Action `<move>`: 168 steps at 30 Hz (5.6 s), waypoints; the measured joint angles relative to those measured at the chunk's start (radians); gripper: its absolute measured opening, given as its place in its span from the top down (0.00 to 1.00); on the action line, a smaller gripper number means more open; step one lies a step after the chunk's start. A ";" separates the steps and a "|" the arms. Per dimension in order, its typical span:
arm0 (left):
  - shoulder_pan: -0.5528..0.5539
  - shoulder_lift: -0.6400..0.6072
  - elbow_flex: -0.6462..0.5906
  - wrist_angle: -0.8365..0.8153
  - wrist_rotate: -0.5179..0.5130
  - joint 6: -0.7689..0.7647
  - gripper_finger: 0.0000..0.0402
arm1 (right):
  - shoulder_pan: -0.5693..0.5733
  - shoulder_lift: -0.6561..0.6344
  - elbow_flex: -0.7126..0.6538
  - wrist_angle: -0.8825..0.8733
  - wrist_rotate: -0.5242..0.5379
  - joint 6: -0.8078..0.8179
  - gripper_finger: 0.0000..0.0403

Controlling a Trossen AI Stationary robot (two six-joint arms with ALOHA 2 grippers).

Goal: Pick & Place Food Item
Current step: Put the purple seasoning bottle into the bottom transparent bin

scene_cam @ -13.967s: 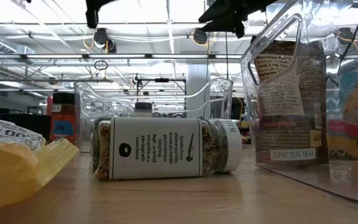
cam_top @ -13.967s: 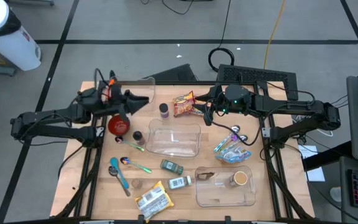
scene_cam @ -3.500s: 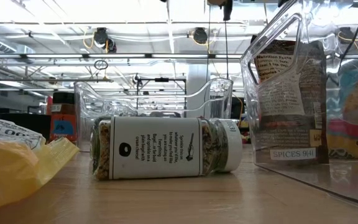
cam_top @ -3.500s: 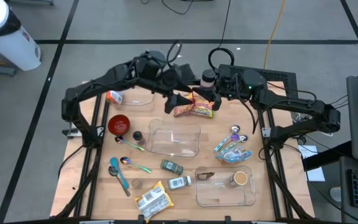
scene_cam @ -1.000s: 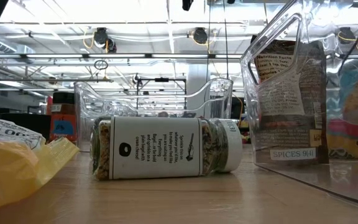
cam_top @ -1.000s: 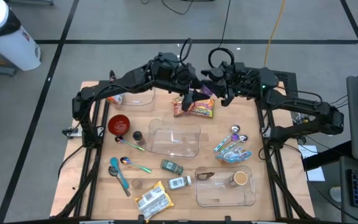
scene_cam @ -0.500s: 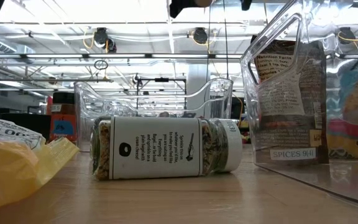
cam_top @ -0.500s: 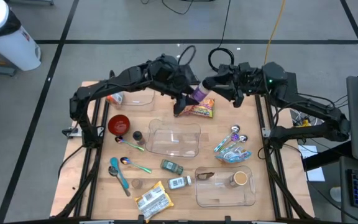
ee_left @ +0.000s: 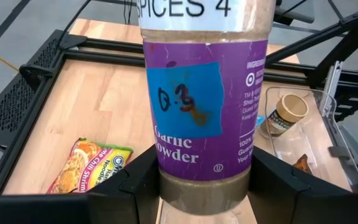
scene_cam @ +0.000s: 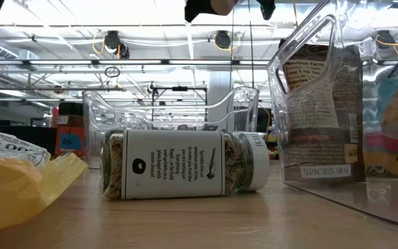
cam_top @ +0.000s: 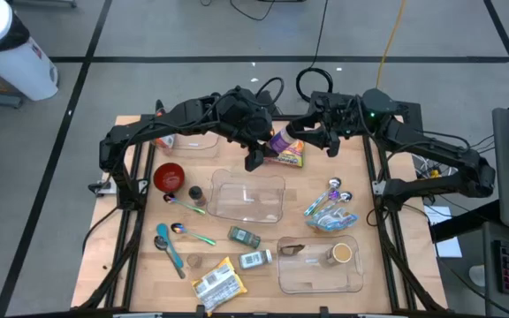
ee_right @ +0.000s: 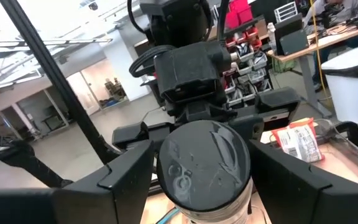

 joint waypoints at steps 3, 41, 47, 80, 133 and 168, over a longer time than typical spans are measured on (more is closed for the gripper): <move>0.000 0.000 0.000 -0.002 0.001 0.001 0.52 | 0.008 0.001 0.000 -0.001 0.000 -0.002 0.40; -0.006 0.000 0.001 -0.014 0.029 -0.047 0.53 | 0.032 0.002 0.000 -0.008 -0.002 -0.044 0.41; -0.007 -0.001 0.001 -0.016 0.034 -0.063 0.52 | 0.052 0.002 0.000 -0.024 0.046 -0.080 0.44; -0.006 -0.064 0.002 0.117 0.099 -0.094 0.38 | 0.052 -0.127 0.000 -0.122 0.075 -0.135 0.51; 0.020 -0.119 0.002 0.247 0.052 -0.077 0.27 | 0.127 -0.061 -0.002 -0.137 0.043 -0.129 0.51; -0.017 -0.177 0.002 0.215 0.042 -0.184 0.30 | 0.744 -0.043 0.130 -0.624 0.552 -0.287 0.51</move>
